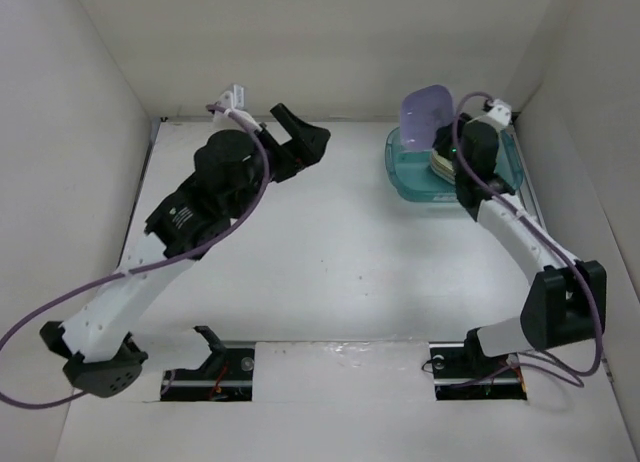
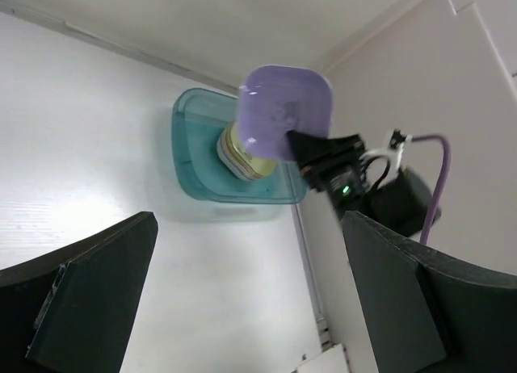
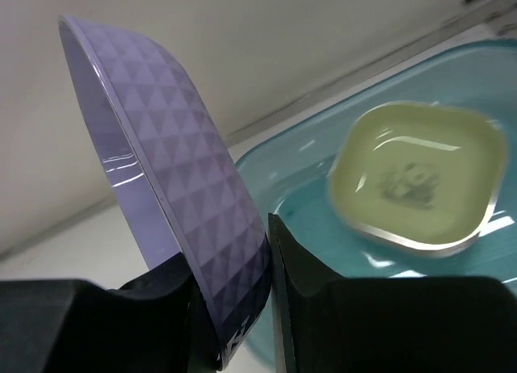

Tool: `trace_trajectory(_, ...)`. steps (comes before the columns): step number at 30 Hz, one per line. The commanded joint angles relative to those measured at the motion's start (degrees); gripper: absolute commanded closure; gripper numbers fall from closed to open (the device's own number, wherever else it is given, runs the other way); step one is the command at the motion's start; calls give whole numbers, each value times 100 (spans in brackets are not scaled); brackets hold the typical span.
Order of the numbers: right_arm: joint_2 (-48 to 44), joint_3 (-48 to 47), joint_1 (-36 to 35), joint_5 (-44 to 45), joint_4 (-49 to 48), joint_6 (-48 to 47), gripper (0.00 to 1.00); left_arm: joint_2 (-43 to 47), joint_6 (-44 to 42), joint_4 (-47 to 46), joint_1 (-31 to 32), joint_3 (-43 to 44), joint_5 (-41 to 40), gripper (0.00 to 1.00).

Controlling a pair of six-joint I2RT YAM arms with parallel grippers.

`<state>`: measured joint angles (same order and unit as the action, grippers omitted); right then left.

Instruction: Place the plates into the plastic bin on the countertop

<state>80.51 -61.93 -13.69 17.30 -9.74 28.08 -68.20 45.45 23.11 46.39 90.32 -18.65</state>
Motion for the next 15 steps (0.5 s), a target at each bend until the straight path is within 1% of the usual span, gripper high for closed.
trace_trajectory(1,403,-591,892,-825,332,427,100,377,-835,167,-7,-619,151,1)
trace_trajectory(2,552,-853,1260,-990,428,488,100,482,-914,167,-7,-1030,152,1)
trace_trajectory(3,841,-986,1429,-1044,533,488,100,597,-967,167,-7,-1243,152,1)
trace_trajectory(4,974,-1118,1561,-1044,769,584,100,850,-968,228,-7,-1454,152,1)
trace_trajectory(5,1080,-1198,1832,-1158,832,663,100,992,-968,229,-7,-1848,152,1)
trace_trajectory(6,1177,-1268,1957,-1237,833,769,100,1133,-968,229,-7,-2034,99,1)
trace_trajectory(7,1378,-1269,2071,-1368,885,1039,100,1264,-1020,229,-7,-2210,99,1)
trace_trajectory(8,1475,-1269,2168,-1578,886,1199,100,1527,-1021,229,-7,-2369,99,1)
trace_trajectory(10,1677,-1217,2292,-1581,886,1541,100,1757,-1021,229,-7,-2765,99,1)
trace_trajectory(11,1678,-1216,2292,-1520,886,1917,100,1915,-1021,229,-7,-2853,160,1)
trace_trajectory(13,1740,-963,2292,-1239,886,2184,100,2047,-1021,369,-7,-3046,221,1)
trace_trajectory(14,1740,-892,2292,-1186,799,2524,100,2100,-1021,369,-7,-3047,222,1)
trace_trajectory(15,1740,-830,2292,-1133,702,2667,100,2188,-1021,448,-7,-3117,222,1)
